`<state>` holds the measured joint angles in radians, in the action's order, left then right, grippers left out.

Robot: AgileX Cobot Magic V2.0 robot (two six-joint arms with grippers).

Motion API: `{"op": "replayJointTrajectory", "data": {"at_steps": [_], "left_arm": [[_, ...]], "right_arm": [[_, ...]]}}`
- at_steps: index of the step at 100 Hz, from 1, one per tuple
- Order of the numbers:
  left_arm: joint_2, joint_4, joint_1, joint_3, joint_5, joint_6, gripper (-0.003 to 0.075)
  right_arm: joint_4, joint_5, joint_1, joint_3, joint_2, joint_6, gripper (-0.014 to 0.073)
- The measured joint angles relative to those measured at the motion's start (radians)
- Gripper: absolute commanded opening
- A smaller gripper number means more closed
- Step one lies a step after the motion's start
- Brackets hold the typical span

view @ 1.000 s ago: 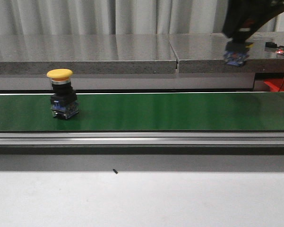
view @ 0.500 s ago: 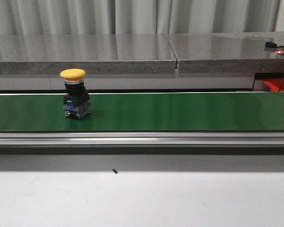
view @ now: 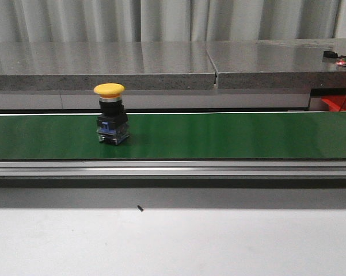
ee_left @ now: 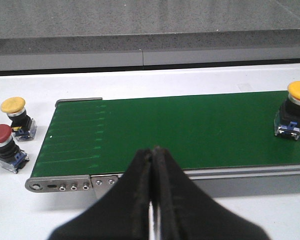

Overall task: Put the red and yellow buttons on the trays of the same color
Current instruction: 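Carry the red button into the red tray, open right gripper, then grasp the yellow button on the belt with the right gripper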

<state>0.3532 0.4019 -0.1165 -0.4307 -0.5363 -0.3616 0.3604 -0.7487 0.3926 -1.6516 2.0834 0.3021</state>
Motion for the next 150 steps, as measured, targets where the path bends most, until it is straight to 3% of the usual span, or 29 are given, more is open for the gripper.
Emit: {"op": "replayJointTrajectory", "data": {"at_steps": [30, 37, 49, 58, 85, 107, 124, 150], "left_arm": [[0.000, 0.000, 0.000, 0.000, 0.000, 0.000, -0.0020], [0.000, 0.000, 0.000, 0.000, 0.000, 0.000, -0.0020], [0.000, 0.000, 0.000, 0.001, 0.000, 0.000, -0.0020], [0.000, 0.000, 0.000, 0.001, 0.000, 0.000, -0.0020], [0.000, 0.000, 0.000, 0.001, 0.000, 0.000, -0.0020], [0.000, 0.000, 0.000, 0.001, 0.000, 0.000, -0.0020], [0.000, 0.000, 0.000, 0.001, 0.000, 0.000, -0.0020], [0.000, 0.000, 0.000, 0.001, 0.000, 0.000, -0.0020]], "right_arm": [[0.004, 0.002, 0.000, -0.006, 0.022, 0.000, 0.0218], [0.004, 0.002, 0.000, -0.006, 0.022, 0.000, 0.0290], [0.004, -0.017, 0.000, -0.025, 0.025, 0.000, 0.0491], [0.004, -0.044, 0.000, -0.055, 0.025, 0.000, 0.0568], [0.004, -0.170, 0.000, -0.192, 0.012, 0.000, 0.0561], [0.002, -0.238, -0.021, -0.189, -0.096, 0.004, 0.0561], [0.002, -0.220, -0.076, -0.063, -0.252, 0.039, 0.0561], [0.002, -0.145, -0.191, 0.258, -0.539, 0.053, 0.0561]]}}
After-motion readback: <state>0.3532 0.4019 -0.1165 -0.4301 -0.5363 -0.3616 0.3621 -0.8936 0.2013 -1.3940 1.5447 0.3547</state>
